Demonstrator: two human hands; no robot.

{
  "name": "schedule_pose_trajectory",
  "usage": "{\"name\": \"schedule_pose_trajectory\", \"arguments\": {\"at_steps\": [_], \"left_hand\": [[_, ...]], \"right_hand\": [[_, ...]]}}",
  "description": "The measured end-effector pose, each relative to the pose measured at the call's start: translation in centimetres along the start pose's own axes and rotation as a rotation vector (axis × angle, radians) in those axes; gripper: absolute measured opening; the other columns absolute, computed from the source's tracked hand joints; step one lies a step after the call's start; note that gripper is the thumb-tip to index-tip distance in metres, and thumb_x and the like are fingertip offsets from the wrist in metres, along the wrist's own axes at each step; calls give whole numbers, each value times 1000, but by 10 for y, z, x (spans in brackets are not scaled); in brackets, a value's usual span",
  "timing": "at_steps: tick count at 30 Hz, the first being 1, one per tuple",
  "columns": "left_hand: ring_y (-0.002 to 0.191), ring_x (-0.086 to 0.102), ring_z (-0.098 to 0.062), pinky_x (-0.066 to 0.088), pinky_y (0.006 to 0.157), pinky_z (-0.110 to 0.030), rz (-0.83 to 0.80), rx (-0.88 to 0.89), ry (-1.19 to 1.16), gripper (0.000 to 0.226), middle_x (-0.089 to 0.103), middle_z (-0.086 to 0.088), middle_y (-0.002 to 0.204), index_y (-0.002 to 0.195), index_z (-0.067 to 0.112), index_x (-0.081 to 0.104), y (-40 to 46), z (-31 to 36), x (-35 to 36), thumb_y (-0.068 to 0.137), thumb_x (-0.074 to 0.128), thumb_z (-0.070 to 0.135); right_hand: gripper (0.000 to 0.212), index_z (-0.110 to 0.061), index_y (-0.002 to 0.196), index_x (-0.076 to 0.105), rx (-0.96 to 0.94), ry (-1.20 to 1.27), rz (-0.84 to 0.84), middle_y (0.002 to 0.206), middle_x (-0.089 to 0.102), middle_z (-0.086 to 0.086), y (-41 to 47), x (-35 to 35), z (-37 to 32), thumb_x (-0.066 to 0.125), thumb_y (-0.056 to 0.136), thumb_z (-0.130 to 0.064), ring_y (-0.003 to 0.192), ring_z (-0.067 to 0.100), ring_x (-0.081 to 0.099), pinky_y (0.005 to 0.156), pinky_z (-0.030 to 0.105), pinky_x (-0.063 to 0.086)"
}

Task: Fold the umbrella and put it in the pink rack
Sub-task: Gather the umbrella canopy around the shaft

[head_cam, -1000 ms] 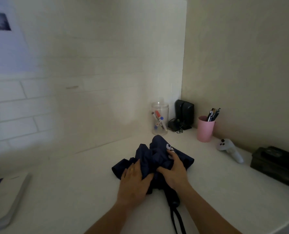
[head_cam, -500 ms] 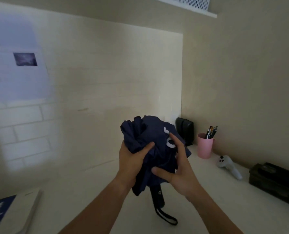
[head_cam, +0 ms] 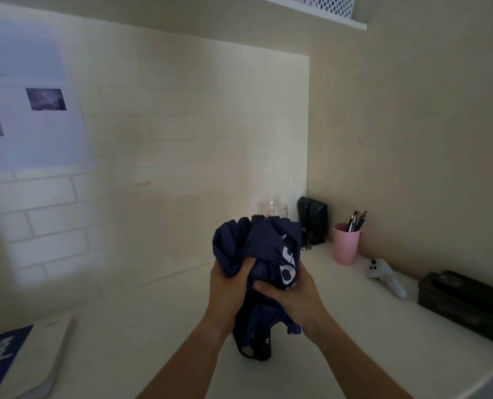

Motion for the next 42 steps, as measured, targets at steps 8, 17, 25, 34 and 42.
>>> {"name": "schedule_pose_trajectory", "arguments": {"at_steps": [8,17,25,34,42], "left_hand": [[93,82,-18,66,73,-28,42,-187,-44,40,84,-5,110,115,14,77,1,-17,-28,79,92,26],[113,76,-23,65,93,-42,-127,52,134,81,76,-7,123,130,10,65,9,23,7,63,102,36],[74,77,-8,61,64,-22,-139,13,44,19,78,11,74,96,13,70,5,10,4,92,72,-6],[78,78,-14,62,66,-27,-54,-53,-53,14,78,0,84,104,13,69,14,-6,-20,96,70,1],[95,78,-33,65,74,-40,93,-175,-216,32,77,-22,111,121,-1,72,11,2,-68,94,77,17]], "right_hand": [[28,-14,111,74,150,190,116,109,82,10,-9,-12,33,82,85,-5,93,25,80,78,38,66],[55,-12,129,62,-4,32,-47,114,76,6,-2,11,-10,80,81,7,98,13,77,80,27,64],[35,-6,109,63,-90,-183,-129,98,73,12,-1,35,-8,73,80,10,85,8,71,79,26,58],[45,-38,105,62,-204,-233,-66,102,76,-1,-7,53,-4,74,86,0,90,12,72,81,22,60],[67,-32,137,57,83,-105,-165,125,72,1,-4,59,-8,86,79,-46,110,18,72,97,42,61]]}}
Point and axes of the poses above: each hand's wrist, its own y-axis towards the middle knuckle, its own x-axis out of the palm, z = x × y, the point moved 9 cm from there along y, towards the middle knuckle
